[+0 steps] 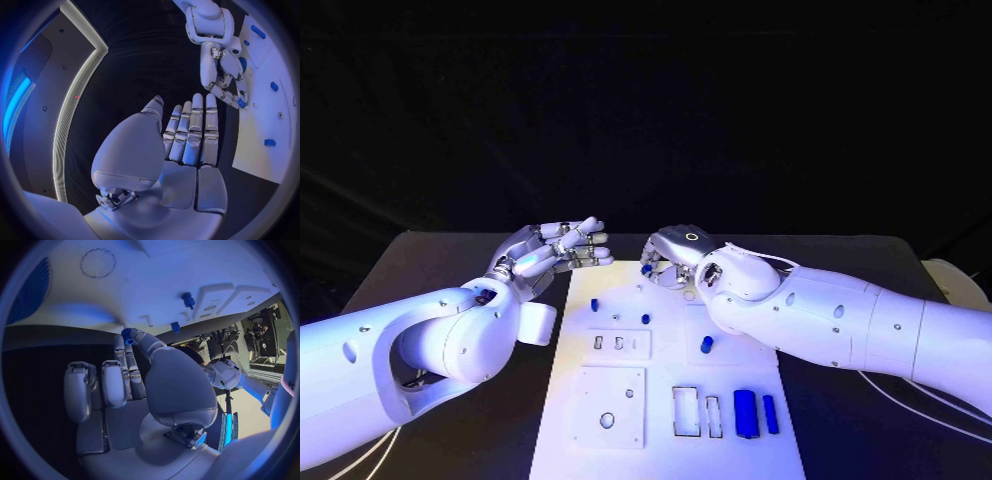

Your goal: Assemble the parts on the task board

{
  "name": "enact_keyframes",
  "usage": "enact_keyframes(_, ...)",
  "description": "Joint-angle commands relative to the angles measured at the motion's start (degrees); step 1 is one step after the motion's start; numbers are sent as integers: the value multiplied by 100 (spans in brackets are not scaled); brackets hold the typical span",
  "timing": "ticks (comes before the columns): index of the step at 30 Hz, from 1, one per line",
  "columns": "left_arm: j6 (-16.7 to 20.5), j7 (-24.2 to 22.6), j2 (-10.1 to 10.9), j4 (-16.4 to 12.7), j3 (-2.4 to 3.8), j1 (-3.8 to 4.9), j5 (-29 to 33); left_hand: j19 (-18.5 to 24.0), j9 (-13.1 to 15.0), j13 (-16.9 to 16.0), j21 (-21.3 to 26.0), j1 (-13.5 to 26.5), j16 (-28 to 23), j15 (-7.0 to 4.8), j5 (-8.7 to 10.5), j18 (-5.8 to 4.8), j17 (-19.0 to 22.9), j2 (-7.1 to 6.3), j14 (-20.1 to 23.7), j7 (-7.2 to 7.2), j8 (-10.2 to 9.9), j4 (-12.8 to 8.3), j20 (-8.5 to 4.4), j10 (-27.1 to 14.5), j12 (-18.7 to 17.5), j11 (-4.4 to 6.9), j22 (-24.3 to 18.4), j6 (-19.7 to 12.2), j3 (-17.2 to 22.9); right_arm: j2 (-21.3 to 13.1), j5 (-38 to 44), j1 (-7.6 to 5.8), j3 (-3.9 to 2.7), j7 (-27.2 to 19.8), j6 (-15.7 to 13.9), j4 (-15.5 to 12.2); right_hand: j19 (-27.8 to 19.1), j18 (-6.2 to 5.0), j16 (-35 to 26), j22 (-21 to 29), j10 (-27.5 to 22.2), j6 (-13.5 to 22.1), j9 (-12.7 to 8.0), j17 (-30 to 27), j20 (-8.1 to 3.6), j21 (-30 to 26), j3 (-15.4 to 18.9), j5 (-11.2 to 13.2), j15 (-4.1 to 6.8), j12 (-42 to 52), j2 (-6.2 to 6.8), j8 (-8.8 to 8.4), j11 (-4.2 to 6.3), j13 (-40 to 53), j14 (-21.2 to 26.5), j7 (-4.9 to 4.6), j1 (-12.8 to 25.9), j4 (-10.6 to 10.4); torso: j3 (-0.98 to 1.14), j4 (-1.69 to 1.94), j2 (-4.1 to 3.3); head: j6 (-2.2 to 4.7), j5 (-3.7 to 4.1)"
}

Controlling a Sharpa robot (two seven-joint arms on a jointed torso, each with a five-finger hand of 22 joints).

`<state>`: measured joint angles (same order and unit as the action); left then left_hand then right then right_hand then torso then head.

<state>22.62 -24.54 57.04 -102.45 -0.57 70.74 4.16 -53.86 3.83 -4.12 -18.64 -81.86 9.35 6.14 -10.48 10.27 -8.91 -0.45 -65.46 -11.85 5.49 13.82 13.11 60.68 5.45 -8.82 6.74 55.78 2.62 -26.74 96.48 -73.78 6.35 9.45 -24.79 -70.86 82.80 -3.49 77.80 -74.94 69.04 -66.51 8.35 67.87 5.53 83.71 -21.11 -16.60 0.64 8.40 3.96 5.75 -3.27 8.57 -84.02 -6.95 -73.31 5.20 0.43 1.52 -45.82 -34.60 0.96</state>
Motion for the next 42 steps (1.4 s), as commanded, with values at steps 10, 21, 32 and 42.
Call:
enact_keyframes(10, -111, -8, -14, -17, 6, 24, 8, -14, -5, 9, -3, -50, -33, 27, 25, 23, -7, -11, 7, -36, -27, 9, 19, -15, -24, -38, -7, -18, -33, 98, 145, 11, 7, 154, 234, 84, -30, 86, 2, -341, -2, -23, 21, -6, -24, -17, -50, 32, 29, 28, 29, -4, -19, 9, -205, -11, 2, -15, -11, 21, -7, -9, 19)
enact_keyframes(21, -121, 14, -16, -12, 6, 27, 8, -11, -5, 9, -1, -54, -40, 29, 24, 23, -9, -9, 10, -37, -31, 6, 21, -16, -30, -40, -9, -19, -35, 185, 132, 12, 8, 189, 352, 222, -125, 58, -57, -224, -196, 170, 21, -123, 15, -93, -94, 168, -30, -80, 132, -121, -94, -22, -173, -93, 95, -104, -14, 29, -10, -17, 16)
enact_keyframes(32, -127, 29, -9, 3, 6, 27, 8, -7, -6, 10, 2, -58, -48, 31, 24, 23, -12, -7, 15, -41, -38, 4, 22, -21, -38, -43, -12, -24, -38, 11, 109, 10, 7, 176, 94, -21, -246, 16, -113, -67, -509, 751, -109, -249, 107, -207, 50, 405, -108, -193, 429, -224, -180, -78, -138, -138, 259, -256, -11, 32, -4, 6, 14)
enact_keyframes(42, -130, 35, 19, 49, 6, 27, 8, -3, -6, 11, 4, -61, -56, 34, 25, 23, -14, -7, 20, -44, -44, 1, 24, -27, -46, -46, -14, -29, -40, -849, -87, -57, -77, 294, -49, -942, -184, 34, -70, -162, -337, 637, -87, -196, 99, -162, 127, 331, -87, -56, 438, -164, -151, -29, -154, -137, 254, -340, -16, -11, 21, 33, 16)
